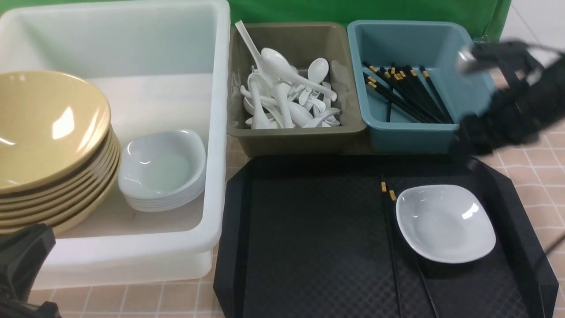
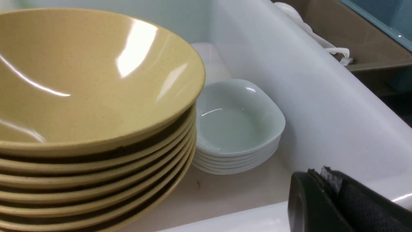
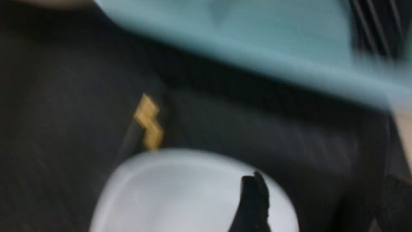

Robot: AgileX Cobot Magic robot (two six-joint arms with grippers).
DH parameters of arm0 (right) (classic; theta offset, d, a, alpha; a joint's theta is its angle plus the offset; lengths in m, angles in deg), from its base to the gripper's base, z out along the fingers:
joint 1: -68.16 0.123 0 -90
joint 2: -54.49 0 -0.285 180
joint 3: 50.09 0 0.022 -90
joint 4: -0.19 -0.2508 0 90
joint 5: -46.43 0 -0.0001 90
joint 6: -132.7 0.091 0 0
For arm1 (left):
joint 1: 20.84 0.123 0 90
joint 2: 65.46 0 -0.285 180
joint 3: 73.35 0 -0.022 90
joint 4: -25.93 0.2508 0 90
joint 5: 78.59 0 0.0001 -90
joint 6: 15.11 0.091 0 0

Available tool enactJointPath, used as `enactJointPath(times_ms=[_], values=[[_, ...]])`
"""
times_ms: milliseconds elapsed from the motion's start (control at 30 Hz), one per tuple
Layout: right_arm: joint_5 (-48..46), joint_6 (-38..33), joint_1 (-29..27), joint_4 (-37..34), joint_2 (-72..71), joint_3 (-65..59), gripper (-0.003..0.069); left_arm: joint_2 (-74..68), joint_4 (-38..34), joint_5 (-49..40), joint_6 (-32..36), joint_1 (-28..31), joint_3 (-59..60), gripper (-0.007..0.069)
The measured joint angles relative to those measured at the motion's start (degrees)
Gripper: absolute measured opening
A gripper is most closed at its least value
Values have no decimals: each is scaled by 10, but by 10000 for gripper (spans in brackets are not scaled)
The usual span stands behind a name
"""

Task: On brown table put chopsticks spoon bowls plates into blue grey white boxes.
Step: 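Reach for and grasp the small white dish on the black tray, then place the white bowl into the white bin on top of the stacked bowls with the right gripper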

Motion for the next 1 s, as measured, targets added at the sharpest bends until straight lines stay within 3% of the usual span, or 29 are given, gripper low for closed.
enactJointPath(times_ms=[300,400,467,533,700,800,933,967,1000], values=[[82,2,-4,-12,10,-128,494,0,8,18,0,0,0,1],[78,-7,-4,-18,25,-131,410,0,8,18,0,0,0,1],[70,-28,-4,-35,25,-131,260,0,10,18,0,0,0,1],[54,-28,-4,-48,16,-124,173,0,10,18,0,0,0,1],[-19,-29,-3,-69,-48,-86,75,0,11,18,0,0,0,1],[-34,-49,13,-146,-91,-45,74,0,11,18,0,0,0,1],[-10,-168,106,-332,-104,31,74,0,11,18,0,0,0,1],[-8,-184,112,-344,-103,34,74,0,11,18,0,0,0,1],[18,-244,167,-440,-88,58,74,0,10,18,0,0,0,1]])
